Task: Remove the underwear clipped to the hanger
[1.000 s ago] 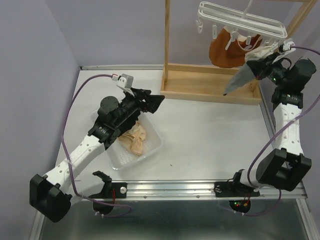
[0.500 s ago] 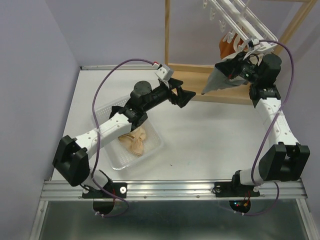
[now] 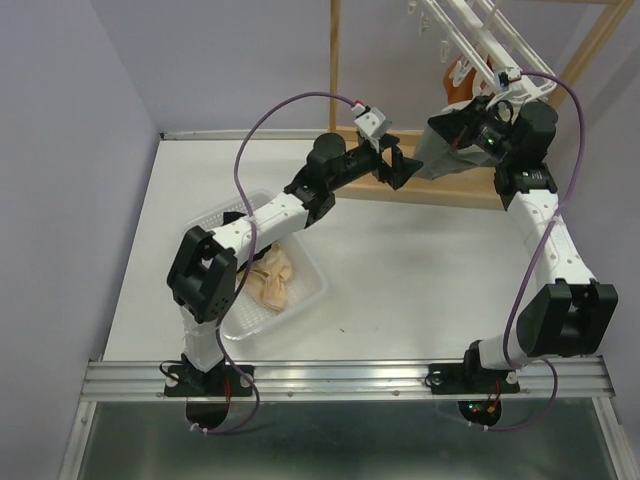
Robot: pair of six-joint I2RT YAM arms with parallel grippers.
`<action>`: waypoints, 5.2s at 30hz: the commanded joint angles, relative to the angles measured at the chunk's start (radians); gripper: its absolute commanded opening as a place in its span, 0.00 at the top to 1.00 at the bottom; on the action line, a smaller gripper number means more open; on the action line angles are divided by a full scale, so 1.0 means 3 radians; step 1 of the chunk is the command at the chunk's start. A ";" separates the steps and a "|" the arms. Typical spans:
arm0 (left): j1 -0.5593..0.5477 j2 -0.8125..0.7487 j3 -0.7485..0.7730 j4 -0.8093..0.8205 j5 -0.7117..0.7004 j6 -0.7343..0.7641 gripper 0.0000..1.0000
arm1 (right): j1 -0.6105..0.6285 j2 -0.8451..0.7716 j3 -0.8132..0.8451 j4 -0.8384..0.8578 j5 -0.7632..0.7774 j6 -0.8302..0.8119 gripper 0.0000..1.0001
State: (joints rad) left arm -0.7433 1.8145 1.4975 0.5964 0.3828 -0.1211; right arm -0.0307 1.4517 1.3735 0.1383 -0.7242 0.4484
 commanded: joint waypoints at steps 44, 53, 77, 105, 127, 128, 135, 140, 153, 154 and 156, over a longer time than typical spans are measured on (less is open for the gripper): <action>-0.0094 0.0461 0.0475 0.0558 -0.0637 -0.0333 1.00 | -0.0627 -0.1694 -0.0411 -0.1361 0.1197 -0.1204 0.37; -0.0048 0.0349 0.0342 0.0635 -0.0494 -0.0358 1.00 | -0.0895 -0.1516 -0.0345 -0.1295 0.0610 -0.0851 0.37; -0.0053 0.0343 0.0311 0.0727 -0.0274 -0.0419 1.00 | -0.0910 -0.0657 -0.0202 0.0510 -0.0286 0.1067 0.29; -0.0058 0.0287 0.0239 0.0747 -0.0284 -0.0435 1.00 | -0.0624 -0.0529 -0.0109 0.0751 0.0349 0.0944 0.88; -0.0018 0.0072 -0.0205 0.0972 -0.0315 -0.0547 1.00 | -0.1033 -0.1005 -0.0227 -0.0410 0.0339 0.0284 0.30; -0.0018 0.0072 -0.0211 0.0978 -0.0310 -0.0547 1.00 | -0.1033 -0.0948 -0.0186 -0.0405 0.0272 0.0320 0.31; -0.0018 0.0047 -0.0241 0.1013 -0.0294 -0.0568 1.00 | -0.1007 -0.0657 0.0018 -0.0272 -0.0152 0.0494 0.28; -0.0018 0.0057 -0.0236 0.1029 -0.0299 -0.0588 1.00 | -0.0890 -0.0570 0.0100 -0.0180 -0.0173 0.0525 0.28; -0.0028 0.0042 -0.0241 0.1039 -0.0289 -0.0624 1.00 | -0.0629 -0.0314 0.0407 -0.0006 0.0026 0.0607 0.29; -0.0028 0.0042 -0.0241 0.1039 -0.0289 -0.0619 1.00 | -0.0614 -0.0294 0.0427 -0.0011 0.0036 0.0602 0.29; -0.0028 0.0036 -0.0246 0.1039 -0.0289 -0.0619 1.00 | -0.0578 -0.0278 0.0463 -0.0006 0.0092 0.0581 0.30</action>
State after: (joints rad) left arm -0.7509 1.9060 1.4326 0.8341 0.2844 -0.3027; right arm -0.2256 1.3617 1.4322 0.0795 -0.7280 0.6197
